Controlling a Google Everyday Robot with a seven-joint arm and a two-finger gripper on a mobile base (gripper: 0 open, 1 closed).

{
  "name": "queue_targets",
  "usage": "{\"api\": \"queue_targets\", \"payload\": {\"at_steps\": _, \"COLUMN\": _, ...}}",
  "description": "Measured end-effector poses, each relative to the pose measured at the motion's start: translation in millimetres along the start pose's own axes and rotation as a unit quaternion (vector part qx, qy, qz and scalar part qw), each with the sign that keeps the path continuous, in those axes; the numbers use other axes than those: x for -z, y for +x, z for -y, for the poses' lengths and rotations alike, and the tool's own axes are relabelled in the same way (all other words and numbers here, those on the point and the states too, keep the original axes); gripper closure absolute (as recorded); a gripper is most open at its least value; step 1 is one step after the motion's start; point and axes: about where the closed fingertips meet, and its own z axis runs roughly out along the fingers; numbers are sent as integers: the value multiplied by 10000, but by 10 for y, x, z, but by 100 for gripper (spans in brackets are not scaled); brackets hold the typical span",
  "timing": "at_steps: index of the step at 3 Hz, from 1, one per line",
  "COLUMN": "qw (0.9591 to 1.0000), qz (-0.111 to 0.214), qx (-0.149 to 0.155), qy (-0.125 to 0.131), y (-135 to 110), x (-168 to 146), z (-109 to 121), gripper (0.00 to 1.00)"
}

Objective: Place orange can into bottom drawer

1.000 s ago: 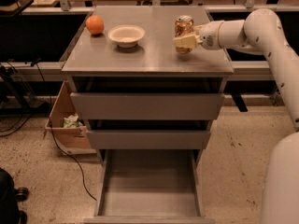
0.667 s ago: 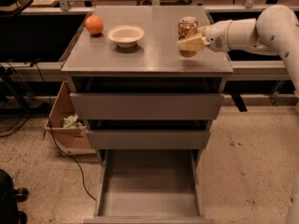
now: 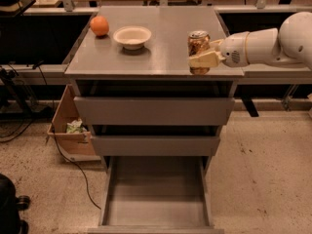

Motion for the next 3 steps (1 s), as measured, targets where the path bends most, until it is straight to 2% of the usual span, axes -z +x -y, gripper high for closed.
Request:
{"api": "queue_targets", "payload": {"at_steps": 1, "qw": 10000, "qz": 10, "qx": -19, "qy": -32, "y": 41, "x": -21, "z": -40, "gripper": 100}}
{"api": "queue_targets", "payload": {"at_steps": 2, "qw": 9999, "qz": 88, "qx": 42, "qy": -106, "y": 144, "x": 108, "z": -263, "gripper": 100}}
{"api": "queue_targets", "payload": {"at_steps": 3, "qw": 9995, "qz": 162, "qx": 116, "qy": -231, "y": 383, "x": 281, "z": -590, "gripper": 100}}
